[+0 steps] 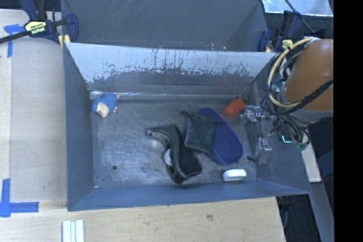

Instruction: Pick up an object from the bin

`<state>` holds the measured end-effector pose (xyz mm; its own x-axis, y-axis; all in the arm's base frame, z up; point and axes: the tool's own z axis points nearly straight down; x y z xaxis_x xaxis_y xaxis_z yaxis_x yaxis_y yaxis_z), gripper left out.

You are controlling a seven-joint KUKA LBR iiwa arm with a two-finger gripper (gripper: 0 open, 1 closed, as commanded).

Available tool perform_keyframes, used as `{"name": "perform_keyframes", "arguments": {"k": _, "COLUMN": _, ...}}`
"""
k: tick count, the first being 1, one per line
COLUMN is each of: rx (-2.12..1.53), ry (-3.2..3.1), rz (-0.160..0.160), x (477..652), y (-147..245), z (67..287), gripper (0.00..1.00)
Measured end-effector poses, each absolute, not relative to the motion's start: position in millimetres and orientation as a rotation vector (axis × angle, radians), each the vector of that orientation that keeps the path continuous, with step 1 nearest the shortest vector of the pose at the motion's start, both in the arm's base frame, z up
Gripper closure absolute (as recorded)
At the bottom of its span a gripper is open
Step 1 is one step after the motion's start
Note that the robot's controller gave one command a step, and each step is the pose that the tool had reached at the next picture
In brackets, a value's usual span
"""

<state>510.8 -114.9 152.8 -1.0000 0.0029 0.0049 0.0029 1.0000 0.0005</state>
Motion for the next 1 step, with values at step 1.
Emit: {"name": "perform_keyframes", "arguments": {"k": 1, "rx": 0.664, "ry": -3.072, "rz": 0.001, "x": 506.4, "y": -59.9, "z": 88.1, "gripper": 0.00}}
